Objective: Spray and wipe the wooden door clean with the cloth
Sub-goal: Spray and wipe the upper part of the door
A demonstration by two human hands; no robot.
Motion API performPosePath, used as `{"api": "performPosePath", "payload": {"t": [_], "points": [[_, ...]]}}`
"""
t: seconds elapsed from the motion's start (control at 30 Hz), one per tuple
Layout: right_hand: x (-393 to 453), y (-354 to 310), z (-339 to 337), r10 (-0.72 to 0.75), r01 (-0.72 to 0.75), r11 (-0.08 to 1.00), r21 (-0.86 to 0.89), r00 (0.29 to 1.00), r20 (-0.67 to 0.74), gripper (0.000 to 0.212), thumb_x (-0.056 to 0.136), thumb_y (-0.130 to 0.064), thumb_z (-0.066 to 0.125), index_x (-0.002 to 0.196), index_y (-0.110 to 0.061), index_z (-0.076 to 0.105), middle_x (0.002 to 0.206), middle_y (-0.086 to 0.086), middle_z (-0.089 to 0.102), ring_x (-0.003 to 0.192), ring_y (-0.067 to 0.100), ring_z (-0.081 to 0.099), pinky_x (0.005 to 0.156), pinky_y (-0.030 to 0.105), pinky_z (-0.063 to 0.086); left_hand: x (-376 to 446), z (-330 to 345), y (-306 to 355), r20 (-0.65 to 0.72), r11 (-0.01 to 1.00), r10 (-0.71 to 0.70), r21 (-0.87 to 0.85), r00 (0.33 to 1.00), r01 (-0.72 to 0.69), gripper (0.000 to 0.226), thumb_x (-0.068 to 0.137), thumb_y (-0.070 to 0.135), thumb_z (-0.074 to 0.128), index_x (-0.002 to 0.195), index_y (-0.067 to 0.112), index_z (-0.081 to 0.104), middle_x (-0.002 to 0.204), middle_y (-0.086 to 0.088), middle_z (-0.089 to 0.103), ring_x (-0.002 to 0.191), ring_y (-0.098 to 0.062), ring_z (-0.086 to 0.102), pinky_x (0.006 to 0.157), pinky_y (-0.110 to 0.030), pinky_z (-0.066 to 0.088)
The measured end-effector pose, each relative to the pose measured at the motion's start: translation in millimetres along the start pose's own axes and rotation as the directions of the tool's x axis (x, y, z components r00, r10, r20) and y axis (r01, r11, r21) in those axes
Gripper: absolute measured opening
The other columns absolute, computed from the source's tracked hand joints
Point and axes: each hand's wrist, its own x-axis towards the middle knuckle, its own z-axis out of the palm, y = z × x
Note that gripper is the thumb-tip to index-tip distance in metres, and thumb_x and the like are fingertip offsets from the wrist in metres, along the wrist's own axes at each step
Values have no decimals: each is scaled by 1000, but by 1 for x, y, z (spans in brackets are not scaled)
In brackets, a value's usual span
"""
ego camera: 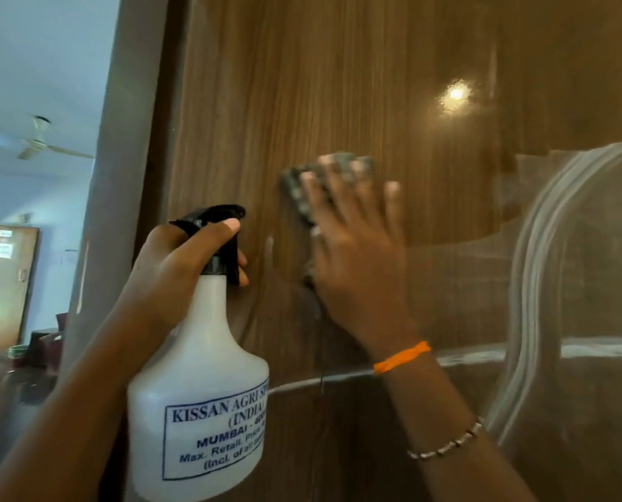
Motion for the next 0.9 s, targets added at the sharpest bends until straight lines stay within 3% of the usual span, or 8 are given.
{"api": "performPosePath", "payload": {"t": [0.13,0.27,0.33,0.4,0.57,0.7,0.9], "points": [[-30,37,-18,287,-288,958,4,956,-64,54,98,-26,29,151,-19,25,160,4,17,148,29,6,118,50,0,-8,-11,-5,10,1000,7,9,1000,-7,48,72,53,58,68,7,69,68,-18,69,66,-27,68,74,-35,51],[-32,17,-11,365,-367,930,14,921,-133,56,97,-22,35,151,-12,26,159,10,19,147,33,10,119,48,10,-16,-26,-10,-12,1000,-5,11,1000,5,42,75,52,57,75,12,70,72,-16,70,70,-31,69,72,-35,56],[-23,-7,0,297,-299,954,1,947,-122,56,97,-24,34,151,-12,26,159,11,18,146,34,10,119,47,8,-20,-34,-12,-30,999,-22,49,999,23,50,73,55,56,79,7,69,72,-17,70,70,-33,69,72,-40,55],[-14,-36,13,177,-173,984,45,979,-100,56,95,-23,36,150,-11,30,157,12,22,146,35,13,119,45,8,-24,-42,-14,-65,996,-50,72,997,55,51,70,57,56,75,9,70,70,-15,71,66,-29,69,68,-37,53],[18,-85,38,-94,98,990,105,995,-45,55,89,-17,41,143,-10,43,152,10,36,142,33,28,116,46,20,-43,-59,-24,-138,987,-87,119,987,103,47,69,59,57,69,14,71,67,-11,71,67,-33,67,72,-39,52],[34,-89,41,-260,255,962,99,965,40,54,89,-17,40,143,-14,44,152,7,37,143,29,27,116,43,17,-52,-70,-23,-167,986,-80,131,983,103,47,72,54,59,69,9,71,65,-10,71,65,-26,68,69,-32,51],[-11,-90,41,-530,519,847,115,844,86,54,87,-19,40,140,-14,48,148,9,42,139,33,34,114,45,19,-59,-75,-17,-164,995,-50,81,985,64,42,76,52,55,69,14,72,67,-10,71,68,-28,69,77,-41,53]]}}
